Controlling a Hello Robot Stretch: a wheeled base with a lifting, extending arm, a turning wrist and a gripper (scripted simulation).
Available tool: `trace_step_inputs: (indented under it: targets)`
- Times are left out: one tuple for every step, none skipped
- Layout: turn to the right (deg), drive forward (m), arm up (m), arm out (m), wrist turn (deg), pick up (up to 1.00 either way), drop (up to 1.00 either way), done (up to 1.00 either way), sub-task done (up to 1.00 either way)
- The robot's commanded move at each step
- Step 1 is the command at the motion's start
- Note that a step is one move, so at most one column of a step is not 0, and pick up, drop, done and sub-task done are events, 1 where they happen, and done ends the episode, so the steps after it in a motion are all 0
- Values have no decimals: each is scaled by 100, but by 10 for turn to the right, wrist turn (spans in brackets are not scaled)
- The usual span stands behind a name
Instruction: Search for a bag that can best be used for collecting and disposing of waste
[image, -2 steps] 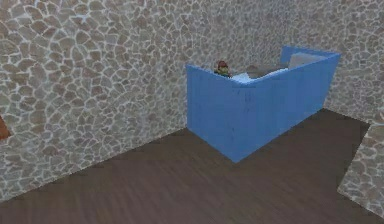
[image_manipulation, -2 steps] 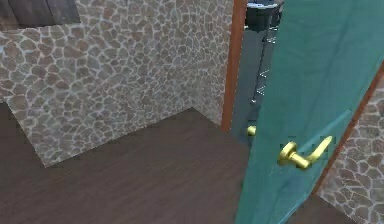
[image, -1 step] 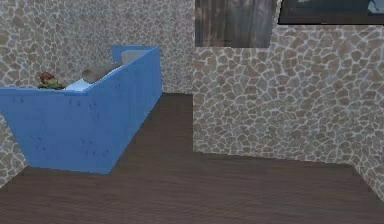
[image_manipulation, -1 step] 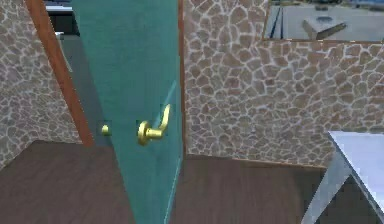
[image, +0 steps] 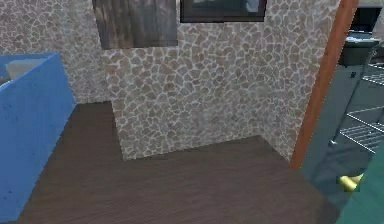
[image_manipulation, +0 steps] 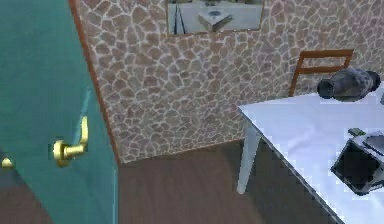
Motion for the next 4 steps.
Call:
trace_step_inputs:
  targets:
    - [0, 70, 0, 0, 0, 0, 0, 0, 0]
    - [450, 0, 0, 0, 0, 0, 0, 0, 0]
    - [180, 0, 0, 0, 0, 0, 0, 0, 0]
    - [0, 100, 0, 0, 0, 0, 0, 0, 0]
